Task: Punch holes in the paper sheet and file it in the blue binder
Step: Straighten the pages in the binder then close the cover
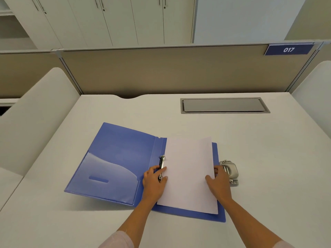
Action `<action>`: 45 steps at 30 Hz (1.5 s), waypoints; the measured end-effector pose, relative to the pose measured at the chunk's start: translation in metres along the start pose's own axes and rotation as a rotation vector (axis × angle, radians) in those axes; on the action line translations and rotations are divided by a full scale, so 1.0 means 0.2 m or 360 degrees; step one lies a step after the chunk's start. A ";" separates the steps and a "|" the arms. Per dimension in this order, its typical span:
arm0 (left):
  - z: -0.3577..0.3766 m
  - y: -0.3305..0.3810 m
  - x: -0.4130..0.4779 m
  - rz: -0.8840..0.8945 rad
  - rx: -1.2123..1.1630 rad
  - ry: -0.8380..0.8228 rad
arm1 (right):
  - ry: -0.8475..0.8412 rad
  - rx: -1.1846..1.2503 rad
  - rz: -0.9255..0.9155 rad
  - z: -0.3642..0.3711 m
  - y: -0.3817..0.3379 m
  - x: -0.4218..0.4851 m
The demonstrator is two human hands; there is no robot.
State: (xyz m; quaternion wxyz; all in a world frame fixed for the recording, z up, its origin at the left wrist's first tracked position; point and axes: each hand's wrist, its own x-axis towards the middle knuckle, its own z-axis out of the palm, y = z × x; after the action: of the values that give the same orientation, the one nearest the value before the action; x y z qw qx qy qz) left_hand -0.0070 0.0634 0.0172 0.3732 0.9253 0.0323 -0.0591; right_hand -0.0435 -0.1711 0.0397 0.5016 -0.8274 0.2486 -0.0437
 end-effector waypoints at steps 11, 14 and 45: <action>-0.02 -0.01 0.01 0.0080 -0.0087 0.0020 | -0.0175 -0.0799 -0.0477 0.12 0.10 -0.10; -0.04 0.01 0.02 -0.0093 -0.0408 0.0177 | -0.0282 -0.0899 -0.0434 0.13 0.15 -0.10; -0.18 0.08 0.26 -0.0445 0.0280 -0.0356 | -0.0562 -0.1308 -0.0399 0.12 0.19 -0.09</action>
State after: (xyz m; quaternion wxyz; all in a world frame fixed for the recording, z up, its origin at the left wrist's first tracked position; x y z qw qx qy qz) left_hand 0.0500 0.0770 0.0464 0.2804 0.9285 0.1135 -0.2153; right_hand -0.0649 -0.1567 -0.0010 0.1577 -0.9761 0.0540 0.1397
